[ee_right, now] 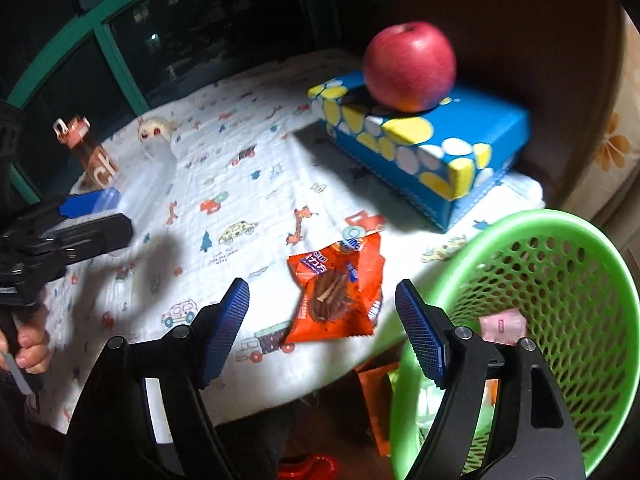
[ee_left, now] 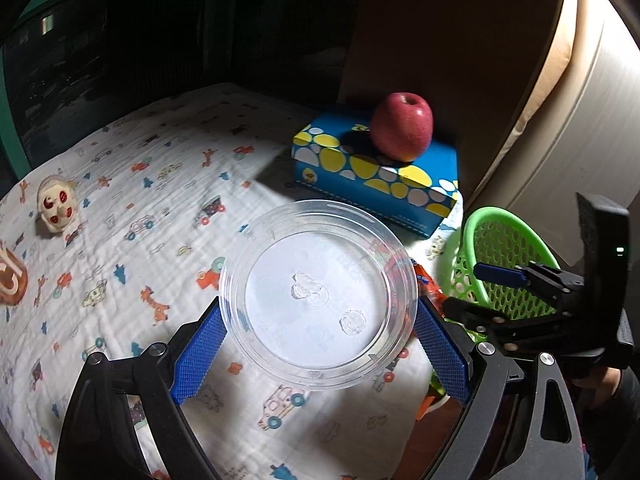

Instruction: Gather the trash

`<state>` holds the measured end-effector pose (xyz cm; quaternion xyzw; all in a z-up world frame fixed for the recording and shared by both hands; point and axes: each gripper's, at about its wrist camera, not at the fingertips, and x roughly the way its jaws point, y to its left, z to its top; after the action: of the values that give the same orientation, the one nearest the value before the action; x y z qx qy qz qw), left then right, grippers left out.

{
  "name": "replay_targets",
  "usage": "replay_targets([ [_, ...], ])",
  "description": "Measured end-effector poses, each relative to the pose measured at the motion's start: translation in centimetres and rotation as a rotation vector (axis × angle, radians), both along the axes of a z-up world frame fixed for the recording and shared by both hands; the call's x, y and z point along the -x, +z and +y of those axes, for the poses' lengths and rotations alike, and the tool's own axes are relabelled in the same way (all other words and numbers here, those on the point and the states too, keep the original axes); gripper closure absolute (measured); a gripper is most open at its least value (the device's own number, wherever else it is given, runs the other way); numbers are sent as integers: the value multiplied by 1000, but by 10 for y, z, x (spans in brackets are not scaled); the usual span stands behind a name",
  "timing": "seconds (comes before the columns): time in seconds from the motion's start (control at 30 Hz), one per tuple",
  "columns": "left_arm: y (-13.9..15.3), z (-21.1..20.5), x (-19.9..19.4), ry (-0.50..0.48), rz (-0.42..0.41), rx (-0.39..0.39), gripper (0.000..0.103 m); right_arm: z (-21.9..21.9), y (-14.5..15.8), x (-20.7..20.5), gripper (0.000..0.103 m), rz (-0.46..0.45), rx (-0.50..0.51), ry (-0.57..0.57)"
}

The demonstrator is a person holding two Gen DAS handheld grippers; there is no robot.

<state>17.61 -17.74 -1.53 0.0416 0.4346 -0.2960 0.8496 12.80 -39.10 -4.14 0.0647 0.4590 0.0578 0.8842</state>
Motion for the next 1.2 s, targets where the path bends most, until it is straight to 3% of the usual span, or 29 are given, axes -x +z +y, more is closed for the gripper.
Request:
replay_targets([
  [0.4, -15, 29, -13, 52, 35, 20, 15, 22, -49, -55, 24, 177, 171, 20],
  [0.53, -17, 30, -15, 57, 43, 24, 15, 26, -56, -59, 25, 195, 234, 22],
  [0.73, -19, 30, -15, 58, 49, 37, 15, 30, -59, -56, 41, 199, 310, 39],
  [1.0, -16, 31, -12, 56, 47, 39, 15, 38, -54, -55, 51, 177, 257, 65],
  [1.2, -10, 25, -7, 42, 36, 41, 15, 30, -21, -36, 52, 90, 185, 39],
])
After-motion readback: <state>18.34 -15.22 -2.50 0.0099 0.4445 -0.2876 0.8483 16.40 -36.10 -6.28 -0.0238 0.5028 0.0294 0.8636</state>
